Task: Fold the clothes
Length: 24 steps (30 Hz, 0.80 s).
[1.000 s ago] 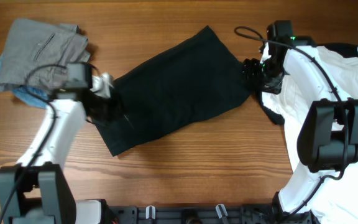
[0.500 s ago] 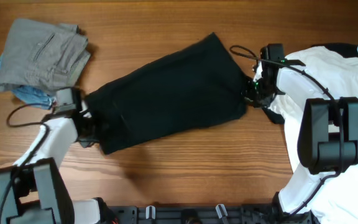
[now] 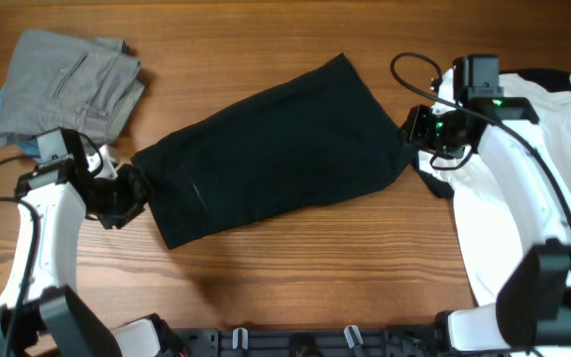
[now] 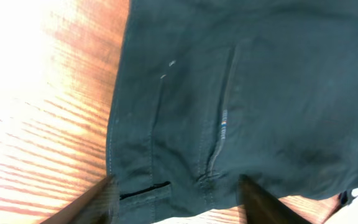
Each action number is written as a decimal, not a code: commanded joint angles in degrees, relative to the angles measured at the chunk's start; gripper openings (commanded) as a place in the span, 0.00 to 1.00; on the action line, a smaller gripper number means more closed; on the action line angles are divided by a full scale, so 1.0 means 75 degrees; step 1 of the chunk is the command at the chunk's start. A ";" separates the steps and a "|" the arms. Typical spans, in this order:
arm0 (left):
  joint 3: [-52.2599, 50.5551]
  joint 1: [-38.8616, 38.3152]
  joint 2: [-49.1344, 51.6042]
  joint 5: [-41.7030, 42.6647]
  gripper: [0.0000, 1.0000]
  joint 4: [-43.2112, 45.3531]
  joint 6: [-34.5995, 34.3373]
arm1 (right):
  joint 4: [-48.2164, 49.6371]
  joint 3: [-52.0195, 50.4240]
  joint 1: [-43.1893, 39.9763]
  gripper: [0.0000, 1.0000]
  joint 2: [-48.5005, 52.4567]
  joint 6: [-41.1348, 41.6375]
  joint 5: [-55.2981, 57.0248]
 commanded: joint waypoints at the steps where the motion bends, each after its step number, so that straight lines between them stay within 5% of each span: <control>1: 0.0149 0.0087 -0.0251 -0.0536 0.87 0.0035 0.0405 | 0.0032 0.0041 0.0373 0.29 0.0006 -0.0662 -0.0813; 3: 0.0149 0.0090 -0.0134 -0.0565 0.96 0.0172 0.0437 | 0.0309 -0.0070 0.0667 0.19 0.0251 -0.0577 -0.0816; 5: 0.0149 0.0090 0.0114 -0.0568 0.96 0.0256 0.0717 | 0.0723 -0.0216 0.0915 0.18 0.0565 -0.0484 -0.0816; 11: 0.0149 0.0087 0.1259 0.0140 0.86 0.0822 0.0761 | 0.1413 -0.0306 0.1119 0.17 0.1912 0.0635 -0.1256; 24: 0.0149 -0.1545 0.3587 -0.0312 0.61 0.2174 0.0650 | 0.2028 -0.0306 0.1122 0.17 0.2940 0.0609 -0.2331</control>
